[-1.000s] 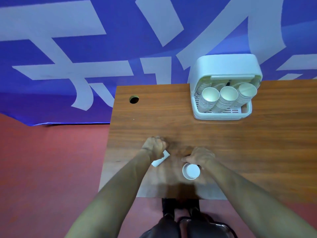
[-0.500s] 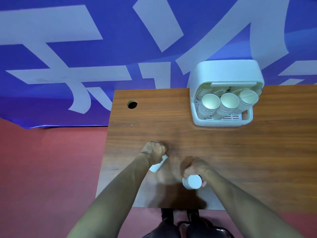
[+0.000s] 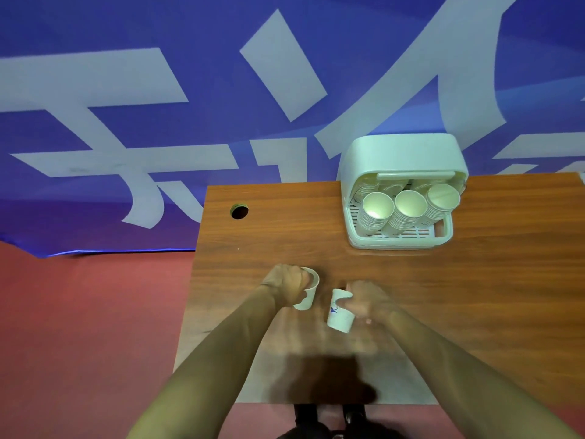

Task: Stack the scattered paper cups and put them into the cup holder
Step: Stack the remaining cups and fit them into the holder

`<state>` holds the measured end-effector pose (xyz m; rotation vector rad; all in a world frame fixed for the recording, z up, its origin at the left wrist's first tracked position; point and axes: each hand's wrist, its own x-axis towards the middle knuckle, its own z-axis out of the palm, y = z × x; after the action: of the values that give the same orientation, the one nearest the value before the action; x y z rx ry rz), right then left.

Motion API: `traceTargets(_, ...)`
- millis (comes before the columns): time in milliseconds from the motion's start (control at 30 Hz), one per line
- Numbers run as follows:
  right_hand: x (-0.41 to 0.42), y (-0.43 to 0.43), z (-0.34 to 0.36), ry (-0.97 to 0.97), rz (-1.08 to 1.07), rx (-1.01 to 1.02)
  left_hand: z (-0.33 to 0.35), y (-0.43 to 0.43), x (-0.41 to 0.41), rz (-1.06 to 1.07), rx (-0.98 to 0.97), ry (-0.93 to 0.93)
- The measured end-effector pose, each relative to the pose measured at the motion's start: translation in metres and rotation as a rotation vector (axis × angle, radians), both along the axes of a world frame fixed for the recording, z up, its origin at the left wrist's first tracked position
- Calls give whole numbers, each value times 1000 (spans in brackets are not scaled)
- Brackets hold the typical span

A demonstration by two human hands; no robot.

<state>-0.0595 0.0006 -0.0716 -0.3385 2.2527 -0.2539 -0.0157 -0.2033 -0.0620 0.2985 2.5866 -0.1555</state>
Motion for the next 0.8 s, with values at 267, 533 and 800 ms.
traceTargets(267, 7, 13, 8, 483, 357, 58, 14, 11, -3, -85, 98, 147)
traceTargets(533, -10, 45, 42, 632, 221, -4, 56, 34, -31, -199, 169, 299)
traceTargets(800, -47, 90, 93, 812, 114, -49, 98, 68, -71, -319, 304, 536)
